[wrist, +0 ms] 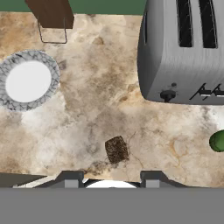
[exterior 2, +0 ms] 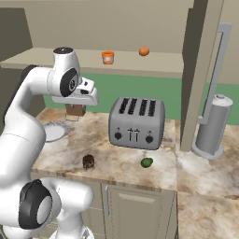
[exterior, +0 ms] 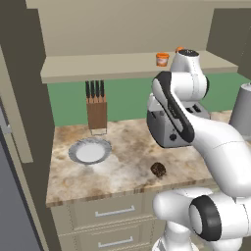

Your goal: Pick the avocado and bread from the counter and place them on the plate. Then pick the jam from the cabinet and place it next to the plate. Lastly close the cabinet door.

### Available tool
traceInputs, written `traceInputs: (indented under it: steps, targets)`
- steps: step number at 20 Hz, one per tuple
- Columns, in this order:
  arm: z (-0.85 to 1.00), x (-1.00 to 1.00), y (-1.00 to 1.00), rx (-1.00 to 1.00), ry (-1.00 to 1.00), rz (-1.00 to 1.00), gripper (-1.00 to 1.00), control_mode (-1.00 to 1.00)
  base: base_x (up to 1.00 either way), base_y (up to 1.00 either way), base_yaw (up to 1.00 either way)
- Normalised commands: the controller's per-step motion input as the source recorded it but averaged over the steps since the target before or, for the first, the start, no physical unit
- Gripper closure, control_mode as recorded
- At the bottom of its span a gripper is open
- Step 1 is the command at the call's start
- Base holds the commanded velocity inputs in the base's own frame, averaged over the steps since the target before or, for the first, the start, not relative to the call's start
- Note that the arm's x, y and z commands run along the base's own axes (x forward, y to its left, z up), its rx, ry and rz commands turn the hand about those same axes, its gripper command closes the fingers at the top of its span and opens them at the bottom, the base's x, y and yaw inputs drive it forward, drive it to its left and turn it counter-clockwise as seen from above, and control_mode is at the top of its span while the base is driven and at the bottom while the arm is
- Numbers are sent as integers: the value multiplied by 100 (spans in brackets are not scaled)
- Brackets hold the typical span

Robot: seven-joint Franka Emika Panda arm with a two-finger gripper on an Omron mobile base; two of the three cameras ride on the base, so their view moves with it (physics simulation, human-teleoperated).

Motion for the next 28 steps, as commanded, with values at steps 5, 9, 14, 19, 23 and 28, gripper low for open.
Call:
traceInputs:
  steps: [5,9,14,19,23,28]
  targets:
    - [0,-6,0,0,-1,0,-100,-100,0,0,0]
    - [-14,-19,0,0,0,0,-100,-100,0,0,0]
    - [-36,-29,0,0,0,2,-100,-100,0,0,0]
    - [-38,-22,0,0,0,2,-100,-100,0,0,0]
    - [-36,-19,0,0,1,3,-100,-100,0,0,0]
    - [-34,-6,0,0,2,6,-100,-100,0,0,0]
